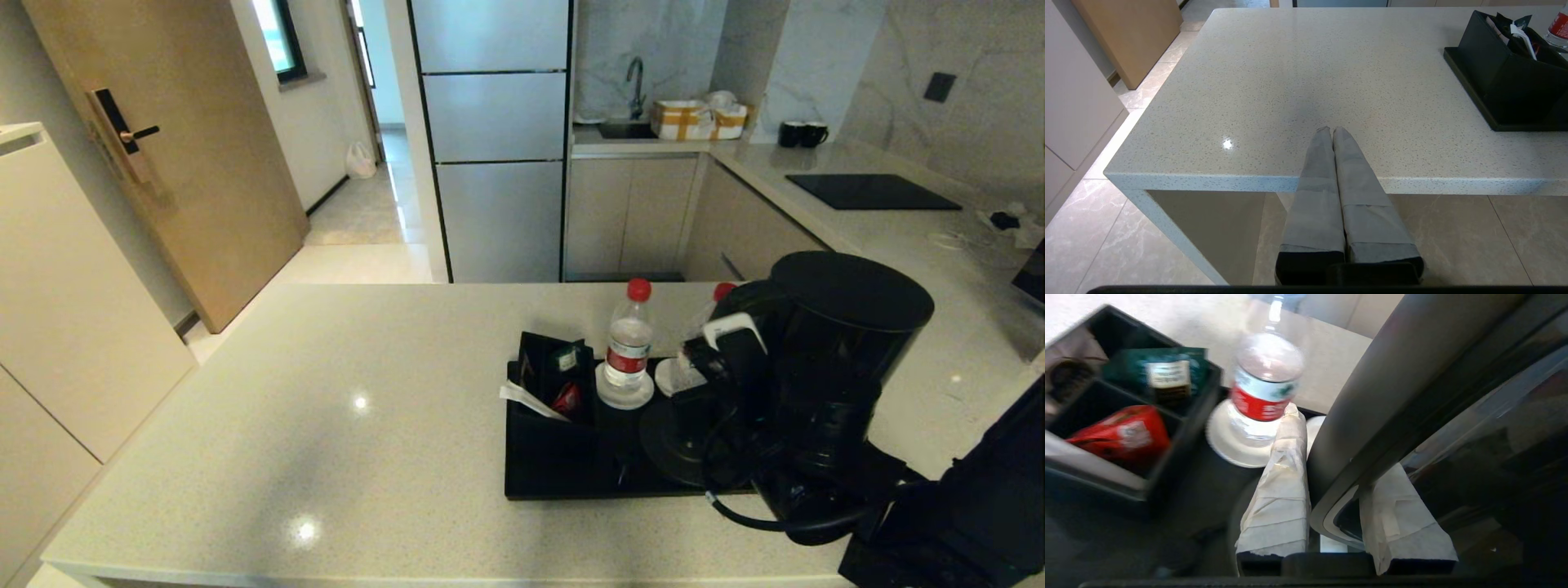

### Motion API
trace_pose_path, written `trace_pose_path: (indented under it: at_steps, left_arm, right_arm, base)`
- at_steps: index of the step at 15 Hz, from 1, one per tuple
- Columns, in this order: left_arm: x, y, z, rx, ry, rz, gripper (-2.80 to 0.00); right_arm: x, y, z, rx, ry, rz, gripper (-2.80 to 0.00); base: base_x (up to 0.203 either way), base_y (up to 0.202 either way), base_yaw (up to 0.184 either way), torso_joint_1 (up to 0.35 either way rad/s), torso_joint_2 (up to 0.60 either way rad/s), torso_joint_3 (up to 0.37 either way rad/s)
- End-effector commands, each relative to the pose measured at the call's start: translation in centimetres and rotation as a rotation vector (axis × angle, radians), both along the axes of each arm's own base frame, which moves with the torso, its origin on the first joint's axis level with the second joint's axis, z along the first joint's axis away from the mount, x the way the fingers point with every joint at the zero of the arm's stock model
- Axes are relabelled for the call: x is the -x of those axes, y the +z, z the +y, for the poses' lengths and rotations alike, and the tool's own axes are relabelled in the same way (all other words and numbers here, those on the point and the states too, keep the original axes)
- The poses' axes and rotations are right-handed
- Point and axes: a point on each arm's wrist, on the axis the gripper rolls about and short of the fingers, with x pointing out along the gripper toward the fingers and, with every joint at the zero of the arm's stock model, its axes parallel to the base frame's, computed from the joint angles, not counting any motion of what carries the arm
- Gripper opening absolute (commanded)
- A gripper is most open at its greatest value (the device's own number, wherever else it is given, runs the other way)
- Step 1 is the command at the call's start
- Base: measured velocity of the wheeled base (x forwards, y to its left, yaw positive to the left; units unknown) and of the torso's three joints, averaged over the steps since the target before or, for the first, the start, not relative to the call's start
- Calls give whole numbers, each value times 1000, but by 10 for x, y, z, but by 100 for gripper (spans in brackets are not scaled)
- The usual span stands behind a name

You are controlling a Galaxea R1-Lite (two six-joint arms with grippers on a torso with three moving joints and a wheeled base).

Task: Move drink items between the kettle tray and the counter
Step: Return the kettle to its original position

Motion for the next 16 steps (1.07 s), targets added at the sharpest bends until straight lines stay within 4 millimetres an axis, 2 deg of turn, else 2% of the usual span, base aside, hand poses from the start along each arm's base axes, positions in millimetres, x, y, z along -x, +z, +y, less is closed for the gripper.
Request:
trace_pose_path:
  at_steps: [1,7,16]
  left_arm:
    - [0,0,0,0,0,0,-280]
    - [0,0,0,0,2,1,-280]
    - [0,0,0,0,0,1,-280]
  right_arm:
    - [2,0,9,-11,16,-8,-280]
    - [-10,-13,36,-31,53,-5,-280]
    - [-8,-29,53,-16,100,22,-280]
  base:
    - [0,0,0,0,0,0]
    - [0,0,0,0,0,0]
    - [0,0,0,0,0,0]
